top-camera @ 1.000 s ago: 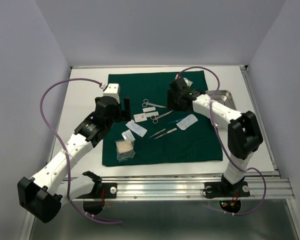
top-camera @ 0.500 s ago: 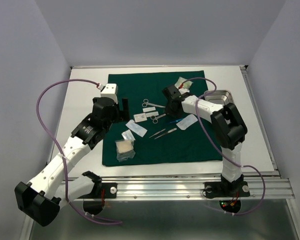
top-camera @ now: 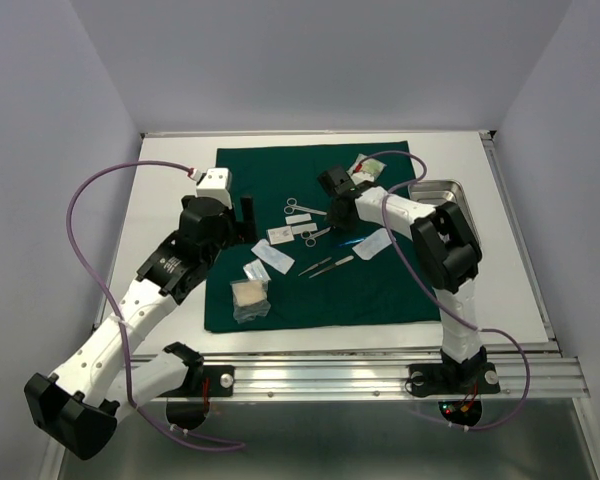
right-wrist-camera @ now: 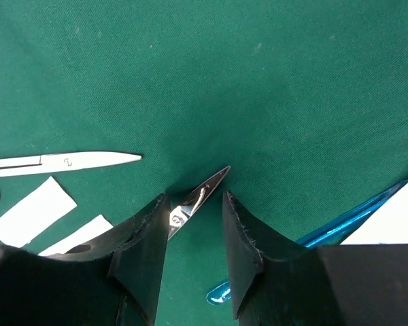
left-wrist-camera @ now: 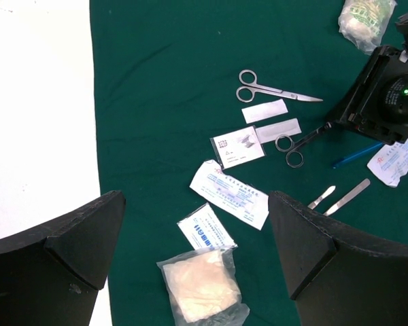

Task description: Prepare the surgical pack

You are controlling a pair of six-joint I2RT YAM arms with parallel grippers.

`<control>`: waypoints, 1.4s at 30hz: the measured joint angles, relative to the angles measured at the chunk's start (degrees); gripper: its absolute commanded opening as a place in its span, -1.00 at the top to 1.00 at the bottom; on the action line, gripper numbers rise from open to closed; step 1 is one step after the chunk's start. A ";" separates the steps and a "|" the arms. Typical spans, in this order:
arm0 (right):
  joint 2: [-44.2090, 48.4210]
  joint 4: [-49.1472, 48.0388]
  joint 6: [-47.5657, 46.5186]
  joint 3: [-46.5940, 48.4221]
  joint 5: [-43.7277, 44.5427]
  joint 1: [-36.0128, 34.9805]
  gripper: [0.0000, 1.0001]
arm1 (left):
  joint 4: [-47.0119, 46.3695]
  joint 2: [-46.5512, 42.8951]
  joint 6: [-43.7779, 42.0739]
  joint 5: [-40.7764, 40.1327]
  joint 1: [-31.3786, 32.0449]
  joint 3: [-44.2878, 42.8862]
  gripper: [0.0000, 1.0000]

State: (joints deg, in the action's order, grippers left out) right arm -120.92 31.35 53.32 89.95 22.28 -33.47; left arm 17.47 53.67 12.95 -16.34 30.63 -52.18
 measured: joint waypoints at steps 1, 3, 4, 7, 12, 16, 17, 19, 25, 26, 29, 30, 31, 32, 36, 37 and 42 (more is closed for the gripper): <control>-0.28 0.09 -0.13 0.33 0.24 0.00 0.17 | -0.02 -0.17 0.00 0.04 0.00 0.00 -0.98; -1.01 0.44 -0.61 1.33 0.72 0.00 0.17 | -0.04 -0.28 -0.02 0.07 0.00 0.00 -0.98; -1.40 0.61 -0.70 1.81 1.03 0.00 0.17 | -0.02 -0.28 -0.02 0.07 0.00 0.00 -0.98; -2.36 0.61 -0.90 3.17 1.88 -0.09 0.42 | -0.02 -0.28 0.00 0.11 0.00 0.00 -0.98; -2.97 0.76 -1.27 3.87 3.15 -0.09 0.75 | -0.02 -0.28 0.00 0.26 0.00 0.11 -0.98; -2.89 0.57 -1.49 3.87 3.78 -0.09 0.84 | -0.02 -0.28 0.00 0.26 0.00 0.11 -0.98; -2.71 0.57 -1.53 3.80 3.89 -0.09 0.86 | -0.04 -0.28 0.00 0.28 0.00 0.11 -0.98; -2.29 0.39 -1.62 3.34 3.91 -0.09 0.92 | -0.04 -0.28 0.00 0.28 0.00 0.11 -0.98; 1.20 -0.35 -3.15 -0.70 3.80 -0.09 0.99 | -0.04 -0.22 0.00 0.35 0.00 0.11 -0.98; 1.79 -0.31 -3.45 -1.07 3.72 -0.09 0.99 | -0.04 -0.20 0.00 0.39 0.00 0.11 -0.98; 4.24 -0.59 -4.76 -2.21 3.21 -0.09 0.99 | -0.04 -0.17 -0.02 0.48 0.00 0.11 -0.98; 4.96 -0.72 -5.25 -2.45 3.17 -0.09 0.99 | -0.04 -0.17 -0.02 0.50 0.00 0.11 -0.98; 6.05 -0.83 -5.95 -2.71 3.10 -0.09 0.99 | -0.04 -0.17 -0.02 0.50 0.00 0.11 -0.98; 7.04 -0.90 -7.02 -2.71 3.02 -0.09 0.99 | -0.07 -0.17 -0.02 0.50 0.00 0.11 -0.98; 10.69 -2.08 -10.75 -2.69 2.71 -0.09 0.99 | -0.04 -0.13 -0.02 0.52 0.00 0.11 -0.98; 11.34 -2.25 -11.69 -2.69 2.54 -0.09 0.99 | -0.07 -0.11 -0.02 0.55 0.00 0.11 -0.98; 13.90 -3.04 -16.96 -2.69 1.14 1.22 0.99 | -0.07 0.57 -0.02 0.83 0.00 0.11 -0.98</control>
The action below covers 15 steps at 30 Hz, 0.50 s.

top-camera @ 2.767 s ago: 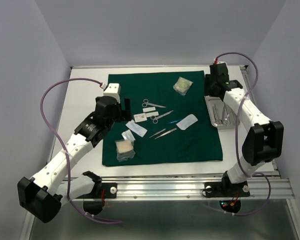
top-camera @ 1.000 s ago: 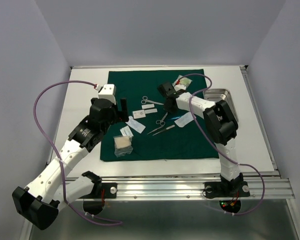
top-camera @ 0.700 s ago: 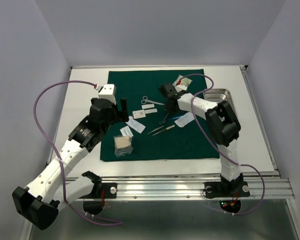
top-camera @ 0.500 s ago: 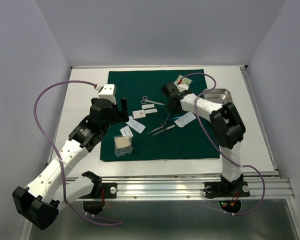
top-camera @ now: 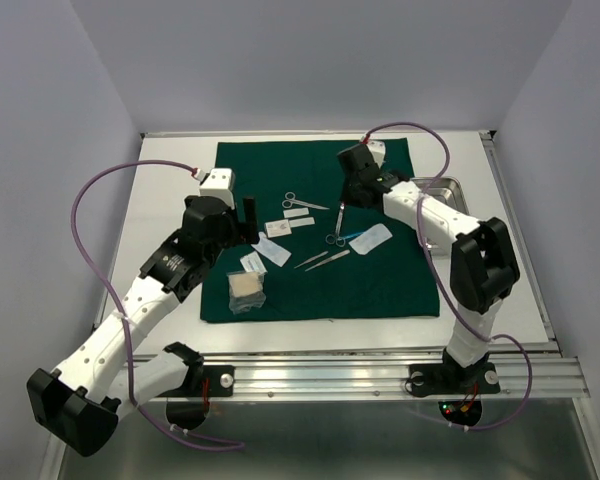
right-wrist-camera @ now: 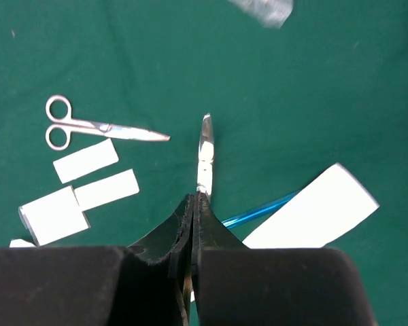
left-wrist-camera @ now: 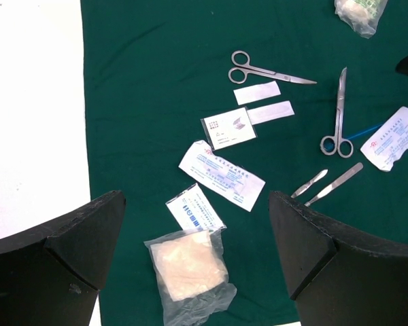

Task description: Prepare the surgical pack

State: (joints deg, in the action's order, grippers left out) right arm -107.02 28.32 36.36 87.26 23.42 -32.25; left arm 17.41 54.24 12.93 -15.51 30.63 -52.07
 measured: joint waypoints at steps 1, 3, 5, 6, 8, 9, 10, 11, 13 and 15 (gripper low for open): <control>0.42 -0.13 -0.74 -0.04 -0.26 0.52 0.99 | 0.00 0.24 0.00 0.09 0.00 0.00 -0.98; 1.84 -1.05 -2.43 -0.94 -1.20 2.19 0.99 | 0.00 0.44 0.00 0.11 0.00 0.00 -0.98; 3.32 -1.42 -3.76 -1.84 -2.12 4.00 0.87 | -0.04 0.44 0.00 0.22 0.00 0.00 -0.98; 3.82 -1.55 -4.50 -1.90 -2.95 4.85 0.77 | -0.07 0.44 0.00 0.31 0.00 0.00 -0.98; 4.04 -1.90 -5.62 -1.79 -4.07 6.23 0.40 | -0.09 0.52 0.00 0.46 0.00 0.00 -0.98; 3.76 -1.57 -5.81 -1.44 -4.81 6.73 0.33 | -0.15 0.61 0.00 0.50 0.00 0.00 -0.98; 3.37 -1.38 -6.25 -1.05 -5.31 6.91 0.19 | -0.26 0.72 0.00 0.50 0.00 0.00 -0.98; 2.64 -1.31 -6.19 -0.61 -5.75 6.86 0.06 | -0.42 0.85 0.00 0.52 0.00 0.00 -0.98; 1.07 -1.14 -6.36 0.35 -6.08 6.32 -0.03 | -0.52 1.11 0.00 0.50 0.00 0.00 -0.98; -1.68 -0.44 -6.34 1.64 -6.27 5.09 -0.04 | -0.48 1.25 0.00 0.50 0.00 0.00 -0.98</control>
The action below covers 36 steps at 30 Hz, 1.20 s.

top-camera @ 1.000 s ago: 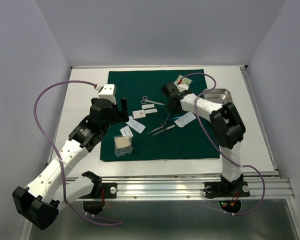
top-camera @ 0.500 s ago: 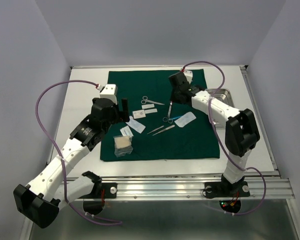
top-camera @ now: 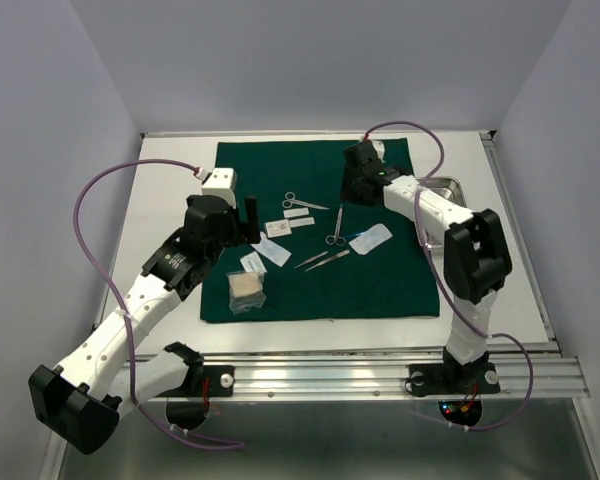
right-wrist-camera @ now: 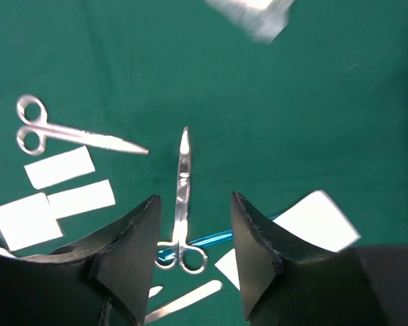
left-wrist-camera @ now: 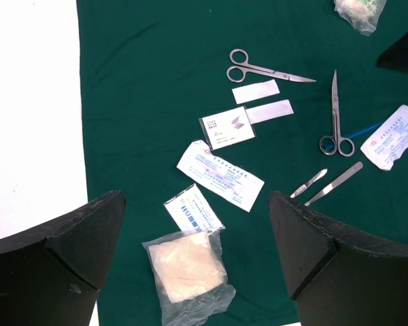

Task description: Prepare the surgical pack

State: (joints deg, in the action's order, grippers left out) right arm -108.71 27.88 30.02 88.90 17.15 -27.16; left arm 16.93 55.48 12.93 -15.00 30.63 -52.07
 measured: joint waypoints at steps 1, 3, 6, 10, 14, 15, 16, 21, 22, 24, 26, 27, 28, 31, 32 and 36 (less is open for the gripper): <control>-1.60 0.37 0.24 0.55 0.00 -0.76 -0.04 | 0.00 -0.02 0.00 -0.02 0.00 0.00 -0.98; -4.22 0.68 0.57 1.20 -0.11 -1.64 -0.04 | 0.00 -0.02 0.00 -0.07 0.00 0.00 -0.98; -7.65 1.68 1.31 1.38 -0.63 -2.84 -0.03 | 0.00 -0.02 0.00 -0.20 0.00 0.00 -0.98; -10.69 2.51 1.75 1.46 -0.94 -3.67 0.03 | 0.02 -0.02 0.00 -0.24 0.00 0.00 -0.98; -11.91 2.95 1.92 1.84 -1.07 -4.07 0.13 | 0.04 0.00 0.00 -0.44 0.00 0.00 -0.98; -12.28 3.06 1.92 2.19 -1.07 -4.28 0.14 | 0.04 0.02 0.00 -0.46 0.00 0.00 -0.98; -12.48 3.06 1.92 2.40 -1.07 -4.42 0.15 | 0.04 0.02 0.00 -0.48 0.00 0.00 -0.98; -13.18 3.06 1.92 2.62 -0.85 -5.05 0.31 | 0.04 0.02 0.00 -0.57 0.00 0.00 -0.98; -13.33 3.17 1.92 2.84 -0.39 -5.18 0.32 | 0.04 0.02 0.00 -0.63 0.00 0.00 -0.98; -13.49 3.28 1.92 3.02 0.15 -5.33 0.35 | 0.04 0.02 0.00 -0.68 0.00 0.00 -0.98; -13.60 3.65 1.92 3.26 0.94 -5.57 0.41 | 0.04 0.02 0.02 -0.70 0.00 0.00 -0.98; -13.60 3.69 1.92 3.28 1.14 -5.68 0.47 | 0.04 0.02 0.02 -0.70 0.00 0.00 -0.98; -13.60 3.69 1.95 3.28 1.33 -5.81 0.52 | 0.04 0.02 0.00 -0.70 0.00 0.00 -0.98; -13.60 3.76 2.25 3.28 1.62 -6.10 0.72 | 0.04 0.02 0.02 -0.72 0.00 0.00 -0.98; -13.60 3.80 2.36 3.28 1.75 -6.16 0.79 | 0.04 0.02 0.00 -0.70 0.00 0.00 -0.98; -13.44 3.96 2.51 3.28 2.12 -6.25 0.90 | 0.04 0.02 0.02 -0.70 0.00 0.00 -0.98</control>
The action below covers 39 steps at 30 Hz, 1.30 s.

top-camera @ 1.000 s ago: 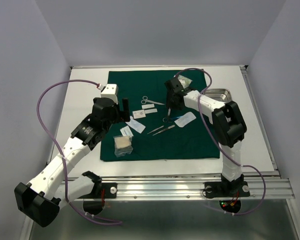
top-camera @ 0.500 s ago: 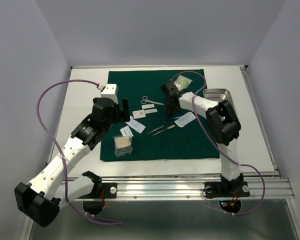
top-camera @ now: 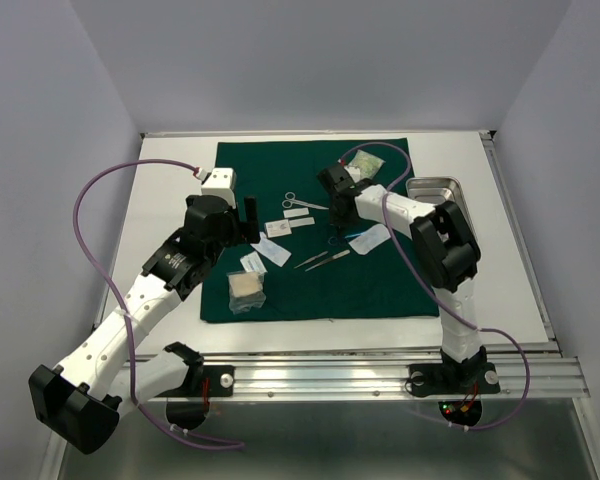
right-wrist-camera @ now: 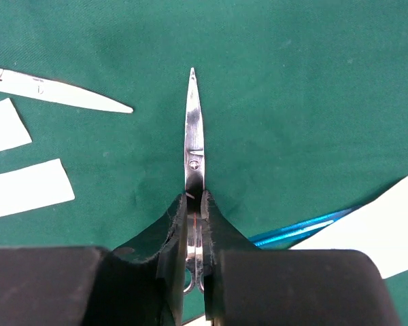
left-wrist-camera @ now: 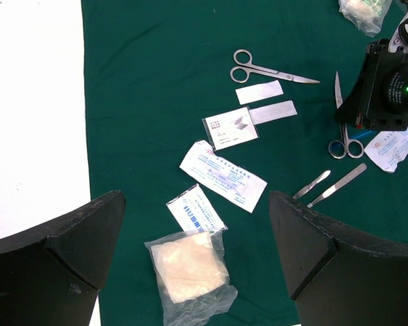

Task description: Prepare the surgical pack

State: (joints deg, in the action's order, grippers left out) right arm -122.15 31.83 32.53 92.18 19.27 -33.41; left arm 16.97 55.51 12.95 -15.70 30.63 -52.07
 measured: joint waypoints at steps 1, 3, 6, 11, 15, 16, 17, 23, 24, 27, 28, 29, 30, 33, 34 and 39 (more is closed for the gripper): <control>0.11 0.17 0.02 0.00 0.02 0.00 0.91 | 0.00 0.00 0.00 -0.02 0.00 0.00 -0.98; 0.72 0.83 0.00 0.00 0.04 -0.02 0.92 | 0.00 -0.02 0.00 -0.02 0.00 0.00 -0.98; 2.60 1.51 -0.39 0.02 0.09 -0.04 0.95 | 0.00 -0.02 0.00 0.00 0.00 0.00 -0.98; 7.72 2.40 -1.53 0.02 0.20 0.26 0.98 | 0.00 -0.02 -0.02 0.02 0.00 0.00 -0.98; 11.43 2.49 -3.58 0.02 -0.11 1.88 0.99 | 0.00 -0.11 -0.02 0.04 0.00 0.00 -0.98; 12.20 2.49 -4.61 0.02 -0.42 2.60 0.99 | 0.00 -0.17 0.00 0.04 0.00 0.00 -0.98; 12.98 2.49 -5.44 0.00 -0.55 3.78 0.99 | 0.00 -0.24 -0.02 0.04 0.00 0.00 -0.98; 19.65 2.32 -12.04 -3.89 -2.47 16.90 0.99 | -0.02 -1.31 -0.02 0.24 0.00 0.00 -0.98; 20.68 2.32 -13.18 -4.72 -2.34 19.74 0.99 | -0.02 -1.36 -0.02 0.26 0.00 0.00 -0.98; 22.16 2.34 -16.55 -6.54 -1.25 26.64 0.99 | 0.02 -1.36 -0.02 0.28 0.00 0.00 -0.98; 22.21 2.34 -17.20 -6.82 -0.98 27.65 0.99 | 0.00 -1.36 -0.02 0.28 0.00 0.00 -0.98; 22.23 2.38 -18.45 -7.21 0.20 28.96 0.99 | -0.02 -1.36 -0.02 0.26 0.00 0.00 -0.98; 22.23 2.38 -19.45 -7.69 1.16 29.59 0.99 | 0.00 -1.36 -0.02 0.26 0.00 0.00 -0.98; 21.97 2.36 -21.90 -8.15 3.63 29.55 0.99 | -0.02 -1.36 -0.04 0.28 0.00 0.00 -0.98; 21.90 1.84 -23.19 -8.70 4.37 29.24 0.99 | 0.00 -1.36 -0.02 0.31 0.00 0.00 -0.98; 21.22 -1.42 -27.54 -13.16 5.16 28.68 0.99 | 0.00 -1.31 -0.02 0.28 0.00 0.00 -0.98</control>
State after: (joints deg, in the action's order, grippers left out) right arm -100.92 30.41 4.99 79.02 24.43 -4.73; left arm 16.97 54.19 12.93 -15.42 30.63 -52.07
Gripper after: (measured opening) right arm 0.142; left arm 0.989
